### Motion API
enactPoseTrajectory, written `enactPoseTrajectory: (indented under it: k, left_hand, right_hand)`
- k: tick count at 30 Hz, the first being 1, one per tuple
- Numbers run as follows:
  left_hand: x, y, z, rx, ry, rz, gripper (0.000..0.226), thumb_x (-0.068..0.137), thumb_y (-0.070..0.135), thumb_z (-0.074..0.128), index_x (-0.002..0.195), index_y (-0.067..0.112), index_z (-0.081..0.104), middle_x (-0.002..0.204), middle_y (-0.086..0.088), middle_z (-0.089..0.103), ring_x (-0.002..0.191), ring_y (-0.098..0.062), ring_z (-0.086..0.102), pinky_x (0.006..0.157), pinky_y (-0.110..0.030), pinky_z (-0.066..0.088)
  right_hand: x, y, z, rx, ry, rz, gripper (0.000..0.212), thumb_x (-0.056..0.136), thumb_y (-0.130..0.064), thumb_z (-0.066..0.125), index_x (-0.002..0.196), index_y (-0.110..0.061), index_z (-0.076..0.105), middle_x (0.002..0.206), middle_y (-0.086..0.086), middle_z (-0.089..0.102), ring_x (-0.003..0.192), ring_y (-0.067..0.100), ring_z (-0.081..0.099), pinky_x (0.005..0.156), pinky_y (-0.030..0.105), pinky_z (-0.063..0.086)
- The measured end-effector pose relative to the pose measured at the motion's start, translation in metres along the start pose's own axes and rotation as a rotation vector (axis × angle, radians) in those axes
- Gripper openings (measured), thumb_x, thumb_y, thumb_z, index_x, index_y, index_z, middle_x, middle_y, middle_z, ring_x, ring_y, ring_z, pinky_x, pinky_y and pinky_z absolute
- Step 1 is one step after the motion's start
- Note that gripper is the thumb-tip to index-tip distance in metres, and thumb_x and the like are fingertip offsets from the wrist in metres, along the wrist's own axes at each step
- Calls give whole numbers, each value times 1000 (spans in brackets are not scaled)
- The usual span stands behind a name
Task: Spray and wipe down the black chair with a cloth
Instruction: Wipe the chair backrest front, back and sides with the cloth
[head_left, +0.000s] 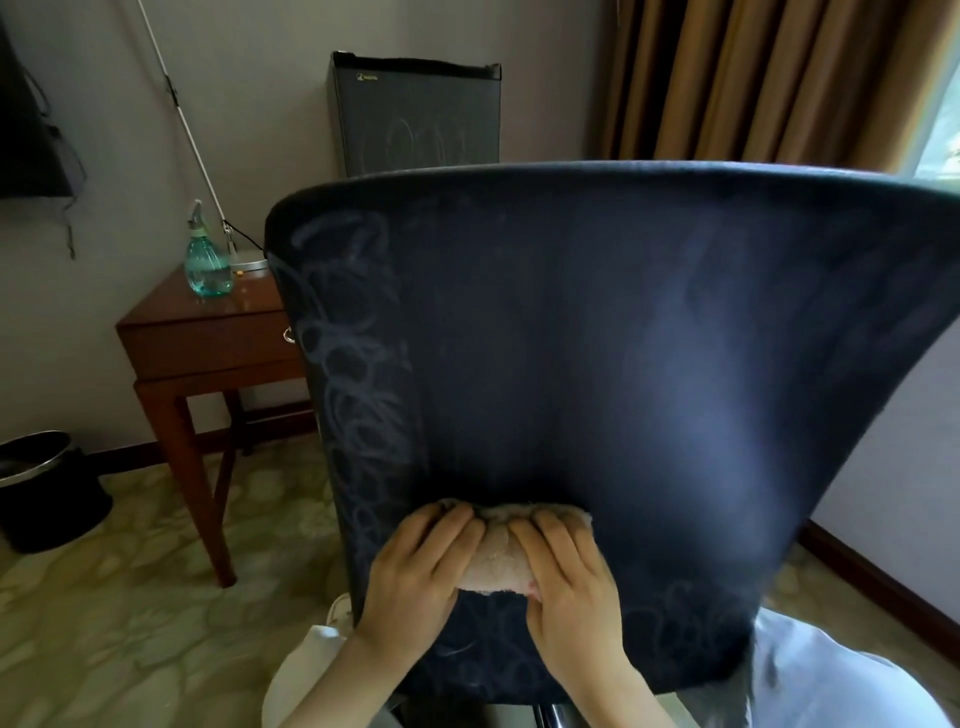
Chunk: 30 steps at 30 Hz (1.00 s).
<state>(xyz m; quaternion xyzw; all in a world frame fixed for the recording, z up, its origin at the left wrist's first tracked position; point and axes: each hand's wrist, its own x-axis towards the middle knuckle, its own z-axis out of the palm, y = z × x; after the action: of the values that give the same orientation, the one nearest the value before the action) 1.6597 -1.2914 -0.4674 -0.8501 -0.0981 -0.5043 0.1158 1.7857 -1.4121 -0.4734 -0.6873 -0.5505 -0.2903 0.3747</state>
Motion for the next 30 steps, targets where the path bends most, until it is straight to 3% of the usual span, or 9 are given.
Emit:
enactPoseTrajectory:
  k: [3, 6, 11, 16, 21, 25, 30]
  left_hand:
    - [0, 2, -9, -1, -106, 30, 35, 73, 4, 55, 106, 15, 60, 103, -2, 69, 95, -19, 54, 72, -29, 56]
    - [25, 4, -35, -34, -135, 39, 50, 62, 4, 63, 110, 16, 55, 107, -3, 66, 97, -20, 53, 75, -31, 54]
    - [129, 1, -113, 21, 123, 5, 40, 75, 5, 55, 114, 10, 59, 117, -8, 57, 98, -32, 53, 80, -38, 45]
    - [194, -5, -141, 78, 236, 7, 29, 84, 6, 54, 109, 3, 68, 113, -12, 65, 99, -31, 56, 83, -33, 44]
    - [135, -8, -82, 16, 150, -51, 34, 77, 1, 56, 108, 3, 70, 112, -13, 67, 98, -31, 58, 81, -35, 48]
    - [58, 4, -27, -41, 19, -45, 29, 77, 0, 63, 104, 6, 72, 108, -9, 69, 97, -25, 58, 81, -33, 53]
    - [-20, 21, 19, -88, -105, -31, 24, 84, 7, 52, 102, 13, 66, 103, -5, 71, 96, -21, 59, 74, -29, 57]
  right_hand:
    - [-3, -4, -6, 20, -39, 26, 48, 68, -2, 57, 113, -19, 57, 114, -6, 53, 106, 18, 52, 80, 34, 56]
    - [16, -17, -32, 49, 34, 5, 52, 62, 5, 62, 109, -18, 62, 112, -5, 56, 102, 19, 52, 76, 32, 56]
    - [117, -61, -112, 25, 295, -169, 44, 68, 8, 57, 109, -5, 69, 113, 13, 62, 100, 28, 49, 81, 36, 46]
    - [174, -65, -138, -39, 377, -220, 42, 74, 1, 61, 115, -5, 66, 120, 10, 61, 107, 26, 50, 89, 29, 41]
    - [127, -35, -85, -15, 304, -135, 48, 67, 10, 54, 111, -6, 68, 114, 9, 64, 103, 29, 53, 86, 29, 45]
    - [47, -2, -35, 40, 153, -27, 43, 76, -3, 48, 116, -10, 62, 116, 7, 60, 109, 24, 49, 105, 16, 29]
    - [-33, 24, 7, 35, -34, 44, 46, 71, -6, 50, 115, -18, 54, 118, -6, 49, 107, 17, 48, 101, 20, 35]
